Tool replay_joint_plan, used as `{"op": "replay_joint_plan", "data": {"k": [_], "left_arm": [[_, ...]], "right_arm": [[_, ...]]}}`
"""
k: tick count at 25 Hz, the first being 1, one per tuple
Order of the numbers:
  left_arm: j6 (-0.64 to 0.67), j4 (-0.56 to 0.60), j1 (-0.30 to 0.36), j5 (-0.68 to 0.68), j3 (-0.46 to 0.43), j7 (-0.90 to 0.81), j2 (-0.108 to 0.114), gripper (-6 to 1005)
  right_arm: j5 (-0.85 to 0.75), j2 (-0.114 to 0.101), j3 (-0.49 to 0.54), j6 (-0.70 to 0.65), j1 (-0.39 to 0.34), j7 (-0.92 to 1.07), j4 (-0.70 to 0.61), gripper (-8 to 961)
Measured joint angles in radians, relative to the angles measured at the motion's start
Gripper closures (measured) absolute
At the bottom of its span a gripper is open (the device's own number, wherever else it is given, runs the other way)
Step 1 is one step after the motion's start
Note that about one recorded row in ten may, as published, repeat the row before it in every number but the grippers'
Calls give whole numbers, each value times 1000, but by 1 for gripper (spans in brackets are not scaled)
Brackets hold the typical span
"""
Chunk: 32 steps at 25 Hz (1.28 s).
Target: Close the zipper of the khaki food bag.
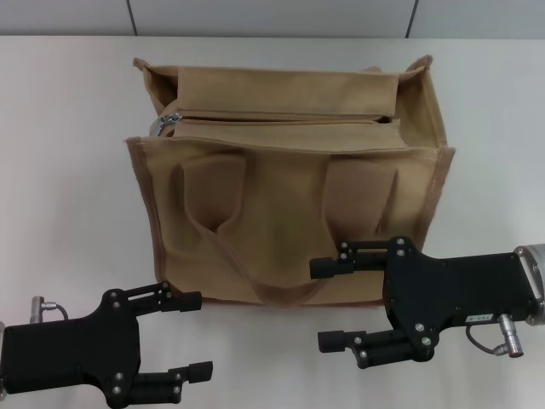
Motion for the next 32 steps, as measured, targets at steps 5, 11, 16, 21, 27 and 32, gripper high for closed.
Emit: {"op": "replay_joint_plan", "data": {"k": [5,11,16,21,27,32], "left_arm": [[0,1,0,0,2,6,0,219],[-5,1,0,-7,-4,8,-2,222],[-9,-2,0,-8,-3,9,-3,225],[-28,-43,1,-27,-20,85,-3,228],[-27,-111,27,-70,-204,119,1,231],[-1,-152,68,-94,-369,167,3,234]], "right_arm": [[0,0,-2,4,1,1,3,219],[1,0,3,4,1,-1,13,219],[10,0,-1,5,-2,-3,14,219],[12,1,6,6,6,-44,65,219],[49,1,2,7,7,-73,104,219],[65,2,8,7,6,-127,153,219]]}}
